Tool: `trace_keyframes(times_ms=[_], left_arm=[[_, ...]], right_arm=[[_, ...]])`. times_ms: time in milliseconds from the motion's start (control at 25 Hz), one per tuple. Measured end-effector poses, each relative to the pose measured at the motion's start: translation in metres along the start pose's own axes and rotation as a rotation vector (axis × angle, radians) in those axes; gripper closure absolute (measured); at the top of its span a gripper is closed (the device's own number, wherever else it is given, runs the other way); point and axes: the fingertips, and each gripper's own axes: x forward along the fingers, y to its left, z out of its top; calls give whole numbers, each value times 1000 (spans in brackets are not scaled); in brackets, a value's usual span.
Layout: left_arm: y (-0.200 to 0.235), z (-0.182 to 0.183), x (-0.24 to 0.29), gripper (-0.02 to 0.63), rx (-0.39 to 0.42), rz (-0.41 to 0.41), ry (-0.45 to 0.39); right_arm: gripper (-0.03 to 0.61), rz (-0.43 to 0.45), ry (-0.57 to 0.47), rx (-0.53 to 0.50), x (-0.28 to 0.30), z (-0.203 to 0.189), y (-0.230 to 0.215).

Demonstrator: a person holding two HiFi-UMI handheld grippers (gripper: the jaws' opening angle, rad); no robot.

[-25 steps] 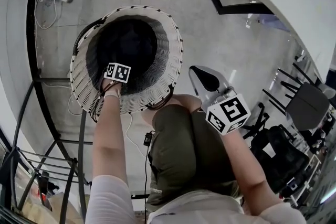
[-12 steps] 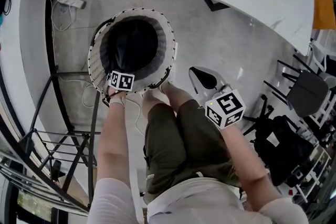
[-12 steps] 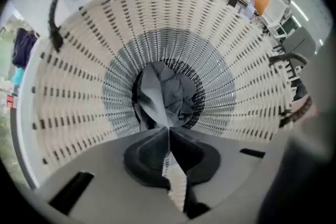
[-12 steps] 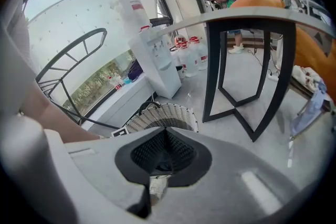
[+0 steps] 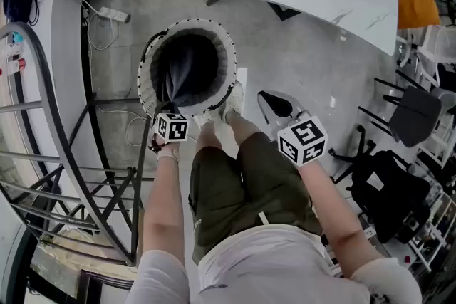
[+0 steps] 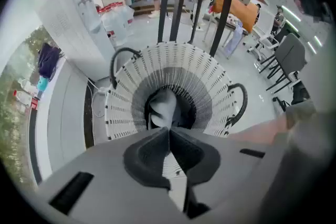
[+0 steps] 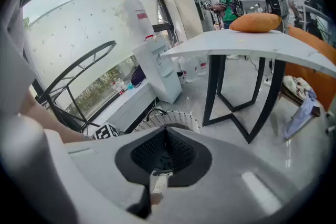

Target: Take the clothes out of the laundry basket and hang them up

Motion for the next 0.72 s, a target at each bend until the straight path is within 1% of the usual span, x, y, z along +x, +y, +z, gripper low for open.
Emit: trace_keyframes(times_ms=[120, 280, 520, 600, 720], left_arm=[[3, 14, -42, 605, 12, 8, -62], [8, 35, -96, 605, 72, 23, -132], [25, 68, -184, 604, 141, 78, -269], [32, 78, -217, 605, 149, 92, -315], [42, 98, -269, 604, 131, 108, -397]], right_arm=[[572, -2, -16, -15, -12, 13, 11], [571, -13, -52, -12, -24, 31, 26], [571, 7, -92, -62, -34, 60, 58], [571, 19, -108, -81, -39, 71, 70], [571, 31, -128, -115, -45, 87, 82]])
